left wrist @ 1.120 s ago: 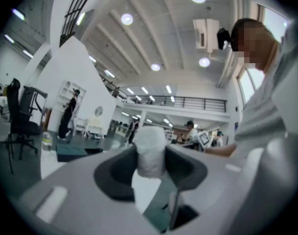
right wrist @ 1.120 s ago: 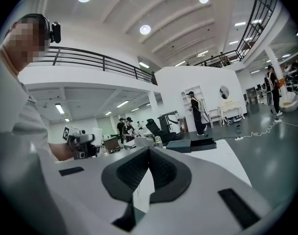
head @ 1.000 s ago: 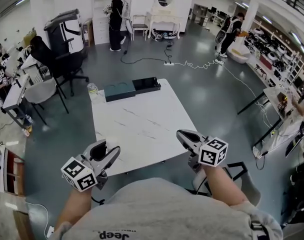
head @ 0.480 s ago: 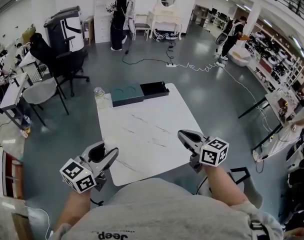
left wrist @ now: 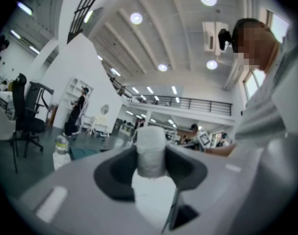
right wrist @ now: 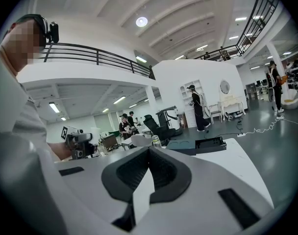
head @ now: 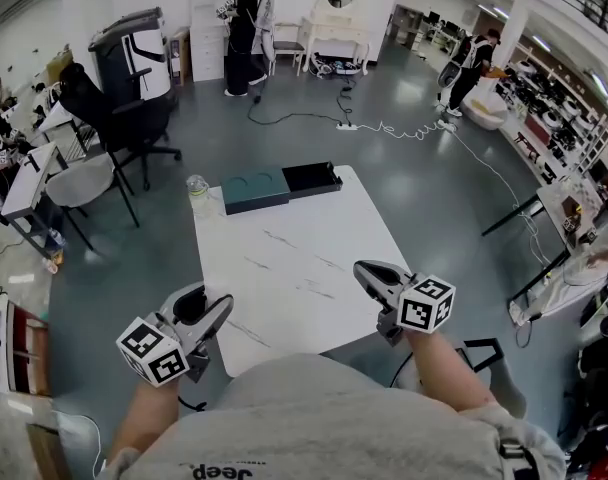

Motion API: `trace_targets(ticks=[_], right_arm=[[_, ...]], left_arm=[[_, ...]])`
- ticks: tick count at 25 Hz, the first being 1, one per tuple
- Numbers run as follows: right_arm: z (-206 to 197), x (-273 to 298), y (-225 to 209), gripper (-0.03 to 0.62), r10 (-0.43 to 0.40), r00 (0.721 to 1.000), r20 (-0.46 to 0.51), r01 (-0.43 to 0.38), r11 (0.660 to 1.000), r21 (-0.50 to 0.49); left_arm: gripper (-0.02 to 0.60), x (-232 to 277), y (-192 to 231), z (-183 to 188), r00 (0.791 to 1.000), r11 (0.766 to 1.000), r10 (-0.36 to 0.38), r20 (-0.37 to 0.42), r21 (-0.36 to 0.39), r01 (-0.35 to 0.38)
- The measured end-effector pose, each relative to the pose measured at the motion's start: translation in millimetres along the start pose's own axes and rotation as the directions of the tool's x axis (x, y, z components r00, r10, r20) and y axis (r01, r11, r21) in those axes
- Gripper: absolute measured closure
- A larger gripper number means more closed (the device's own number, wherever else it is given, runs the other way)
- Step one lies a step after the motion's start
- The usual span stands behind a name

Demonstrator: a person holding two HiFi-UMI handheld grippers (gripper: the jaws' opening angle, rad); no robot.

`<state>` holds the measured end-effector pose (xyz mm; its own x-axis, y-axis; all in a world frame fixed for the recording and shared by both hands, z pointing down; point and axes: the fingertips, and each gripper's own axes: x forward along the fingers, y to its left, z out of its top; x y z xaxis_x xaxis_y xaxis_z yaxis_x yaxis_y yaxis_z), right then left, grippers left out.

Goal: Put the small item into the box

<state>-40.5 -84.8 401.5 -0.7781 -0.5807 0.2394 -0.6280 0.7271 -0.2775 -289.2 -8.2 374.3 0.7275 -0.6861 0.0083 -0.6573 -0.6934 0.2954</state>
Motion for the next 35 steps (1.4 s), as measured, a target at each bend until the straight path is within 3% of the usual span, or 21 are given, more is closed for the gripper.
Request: trace_targets(ticks=[6, 10, 16, 25, 30, 35], right_arm=[[-5.2, 0.2, -34.2, 0.588, 0.040, 0.999, 0.008, -0.040, 0.999, 0.025], [-1.5, 4.5, -74.0, 0.588, 0.094, 0.996, 0.007, -0.094, 0.995, 0.040], [12.4, 12.6, -152.7, 0.588, 0.188, 0.982, -0.006, -0.188, 0.982, 0.027], [23.0, 13.3, -231.2, 0.588, 0.269, 0.963, 0.011, -0.269, 0.962, 0.033], [13.6, 19.0, -255.9, 0.588, 0.253, 0.968, 0.009, -0.253, 0.967, 0.042], [8.9, 44.8, -269.0, 0.588, 0.177, 0.984, 0.009, -0.178, 0.983, 0.038]], left_arm=[[0.402, 22.3, -4.9, -5.2, 0.999, 0.999, 0.050, -0.014, 0.016, -0.049], [0.402, 52.1, -3.0, -6.5, 0.992, 0.992, 0.123, -0.008, 0.016, -0.123], [0.402, 128.5, 5.9, -12.5, 0.968, 0.968, 0.249, -0.001, -0.022, -0.249], [0.402, 226.2, 10.5, -10.3, 0.937, 0.940, 0.341, -0.078, 0.025, -0.340], [0.402, 239.7, 30.4, -10.4, 0.929, 0.937, 0.350, -0.116, 0.044, -0.348], [0.402, 231.7, 74.0, 0.3, 0.929, 0.941, 0.334, -0.158, 0.113, -0.319]])
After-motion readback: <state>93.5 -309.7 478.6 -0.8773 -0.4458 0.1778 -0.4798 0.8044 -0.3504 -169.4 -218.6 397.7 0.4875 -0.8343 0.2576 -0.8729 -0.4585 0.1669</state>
